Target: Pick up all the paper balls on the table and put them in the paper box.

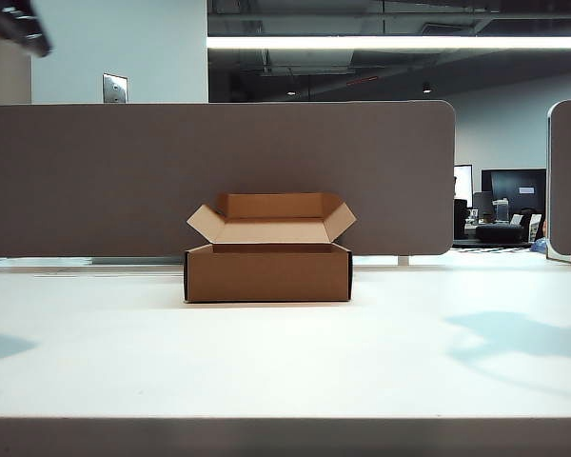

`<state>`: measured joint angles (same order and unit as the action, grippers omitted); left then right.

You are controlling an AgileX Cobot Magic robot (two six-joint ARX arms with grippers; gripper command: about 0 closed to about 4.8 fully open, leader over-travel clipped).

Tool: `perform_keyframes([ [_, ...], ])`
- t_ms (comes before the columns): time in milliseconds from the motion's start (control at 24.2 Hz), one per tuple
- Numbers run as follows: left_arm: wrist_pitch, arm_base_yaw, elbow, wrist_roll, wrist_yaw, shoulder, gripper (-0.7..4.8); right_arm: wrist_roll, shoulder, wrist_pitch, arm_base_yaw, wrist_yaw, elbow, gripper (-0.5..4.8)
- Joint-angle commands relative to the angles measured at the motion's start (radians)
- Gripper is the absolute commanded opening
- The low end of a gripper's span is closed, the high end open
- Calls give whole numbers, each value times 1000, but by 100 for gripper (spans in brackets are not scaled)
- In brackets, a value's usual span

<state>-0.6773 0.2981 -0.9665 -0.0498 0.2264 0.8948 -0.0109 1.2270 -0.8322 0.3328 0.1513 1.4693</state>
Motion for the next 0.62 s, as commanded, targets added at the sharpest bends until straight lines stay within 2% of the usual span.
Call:
perform_keyframes([
  [41, 69, 2, 104, 58, -1, -112, -6, 6, -110, 23, 1, 4, -117, 11],
  [124, 110, 2, 169, 93, -3, -180, -6, 6, -188, 52, 1, -8, -214, 13],
  [248, 234, 2, 290, 138, -5, -293, -6, 8, -355, 218, 0, -136, -446, 14],
  [330, 285, 2, 333, 137, -5, -327, -6, 13, -420, 288, 0, -172, -546, 14],
  [536, 293, 2, 354, 138, -6, -330, -6, 13, -540, 334, 0, -238, -730, 14],
  [619, 319, 2, 367, 123, -88, -323, -6, 13, -569, 418, 0, -238, -788, 14],
])
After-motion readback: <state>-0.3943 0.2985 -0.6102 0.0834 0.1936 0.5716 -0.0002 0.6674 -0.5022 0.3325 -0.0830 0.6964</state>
